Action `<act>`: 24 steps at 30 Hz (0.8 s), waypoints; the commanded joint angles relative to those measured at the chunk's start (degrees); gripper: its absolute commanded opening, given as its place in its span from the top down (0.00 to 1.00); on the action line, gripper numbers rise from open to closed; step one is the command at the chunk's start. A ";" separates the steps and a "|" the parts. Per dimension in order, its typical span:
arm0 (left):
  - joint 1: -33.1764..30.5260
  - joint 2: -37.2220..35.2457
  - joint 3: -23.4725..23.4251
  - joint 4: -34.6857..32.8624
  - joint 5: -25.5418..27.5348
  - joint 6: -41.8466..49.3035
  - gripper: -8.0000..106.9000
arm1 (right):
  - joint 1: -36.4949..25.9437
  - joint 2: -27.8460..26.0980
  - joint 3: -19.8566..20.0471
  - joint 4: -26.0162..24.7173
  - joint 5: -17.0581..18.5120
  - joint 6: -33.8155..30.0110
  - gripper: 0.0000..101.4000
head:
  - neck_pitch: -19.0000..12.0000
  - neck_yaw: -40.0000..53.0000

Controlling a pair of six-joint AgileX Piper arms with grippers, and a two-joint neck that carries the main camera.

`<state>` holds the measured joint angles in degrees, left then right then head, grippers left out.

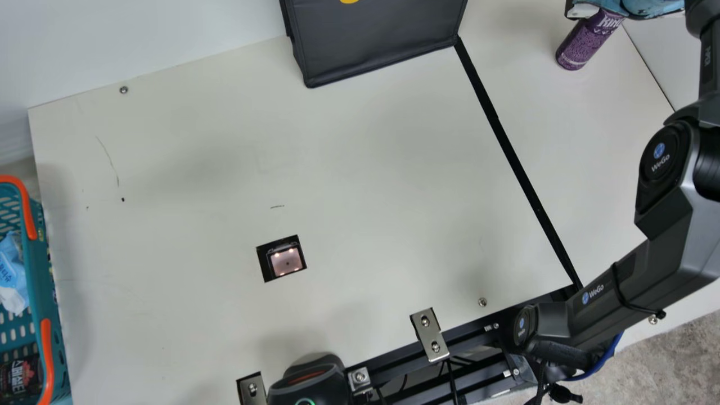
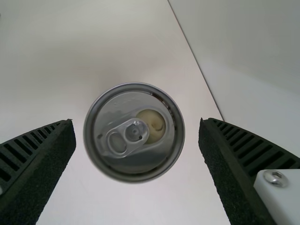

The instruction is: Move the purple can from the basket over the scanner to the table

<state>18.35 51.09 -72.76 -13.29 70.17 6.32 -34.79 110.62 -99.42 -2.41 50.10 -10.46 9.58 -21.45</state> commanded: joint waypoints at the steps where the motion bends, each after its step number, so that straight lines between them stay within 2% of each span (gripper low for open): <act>1: 0.00 0.00 0.00 0.00 0.00 0.00 0.15 | 0.56 -1.48 0.81 -2.27 -0.75 1.21 0.06 | -1.66 -0.13; 10: 0.00 0.00 0.00 0.00 0.00 0.00 0.15 | 6.03 -13.39 8.52 -7.99 -1.89 5.82 0.06 | -1.66 -0.13; 24: 0.00 0.00 0.00 0.00 0.00 0.00 0.15 | 18.09 -39.45 24.21 -14.13 0.64 13.48 0.06 | -1.66 -0.13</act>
<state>18.35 51.09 -72.76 -13.29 70.17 6.32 -18.32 77.00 -77.20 -16.03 50.73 2.58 9.67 -21.45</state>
